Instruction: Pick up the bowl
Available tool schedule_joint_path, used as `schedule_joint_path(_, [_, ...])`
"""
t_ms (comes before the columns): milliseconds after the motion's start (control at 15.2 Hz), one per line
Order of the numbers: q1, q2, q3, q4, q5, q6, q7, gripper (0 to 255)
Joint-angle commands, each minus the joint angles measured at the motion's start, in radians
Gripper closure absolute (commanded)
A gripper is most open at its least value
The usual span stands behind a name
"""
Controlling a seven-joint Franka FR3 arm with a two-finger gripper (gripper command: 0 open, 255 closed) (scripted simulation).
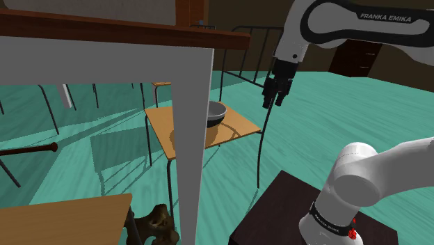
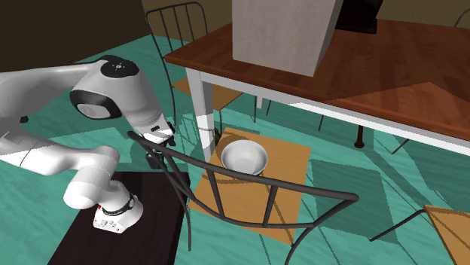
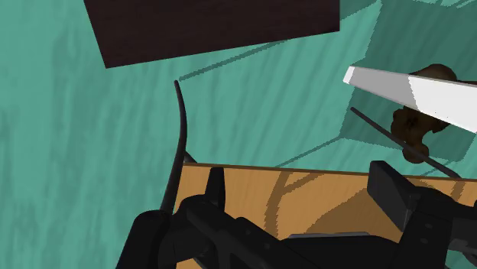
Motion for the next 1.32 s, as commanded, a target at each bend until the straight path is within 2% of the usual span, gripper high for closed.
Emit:
schedule_joint_path(0, [0.000,0.000,0.000,0.000,0.000,0.000,0.000,0])
schedule_joint_path(660, [0.030,0.390,-0.066,0.188,0.064,0.194,-0.074,0])
schedule_joint_path(1254, [0.047,0.753,-0.115,0.472,0.174,0.251,-0.158,0])
